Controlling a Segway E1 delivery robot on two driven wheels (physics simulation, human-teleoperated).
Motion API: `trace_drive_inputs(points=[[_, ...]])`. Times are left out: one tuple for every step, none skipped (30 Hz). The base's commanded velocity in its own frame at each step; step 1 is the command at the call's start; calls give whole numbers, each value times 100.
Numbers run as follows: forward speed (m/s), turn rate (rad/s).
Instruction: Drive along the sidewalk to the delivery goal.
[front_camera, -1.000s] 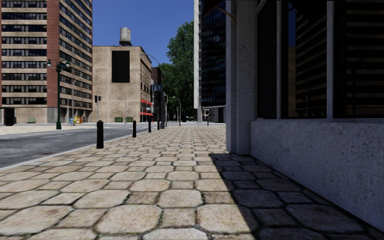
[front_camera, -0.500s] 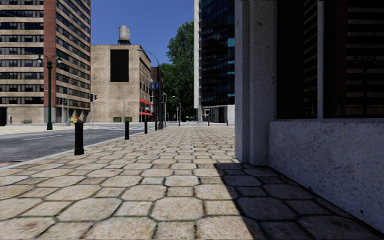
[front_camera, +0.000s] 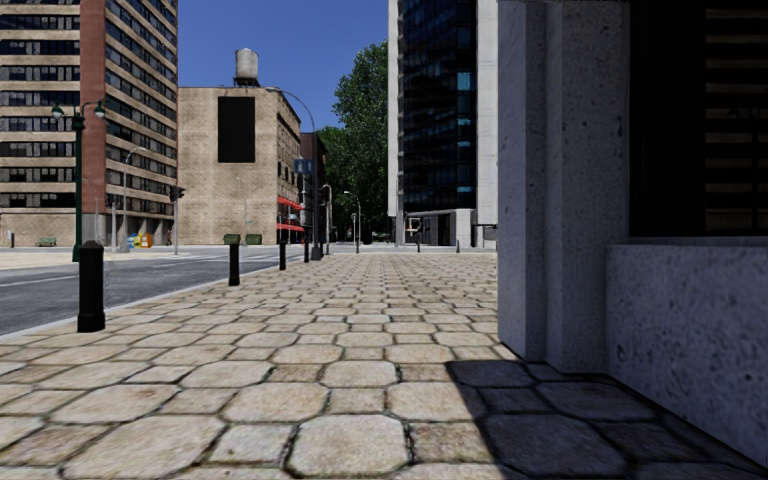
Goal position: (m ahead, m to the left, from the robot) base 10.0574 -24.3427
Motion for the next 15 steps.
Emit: trace_drive_inputs(points=[[200, 0], [200, 0], [200, 0], [200, 0], [200, 0], [200, 0], [200, 0], [200, 0], [200, 0], [200, 0], [200, 0], [200, 0], [200, 0], [200, 0], [200, 0]])
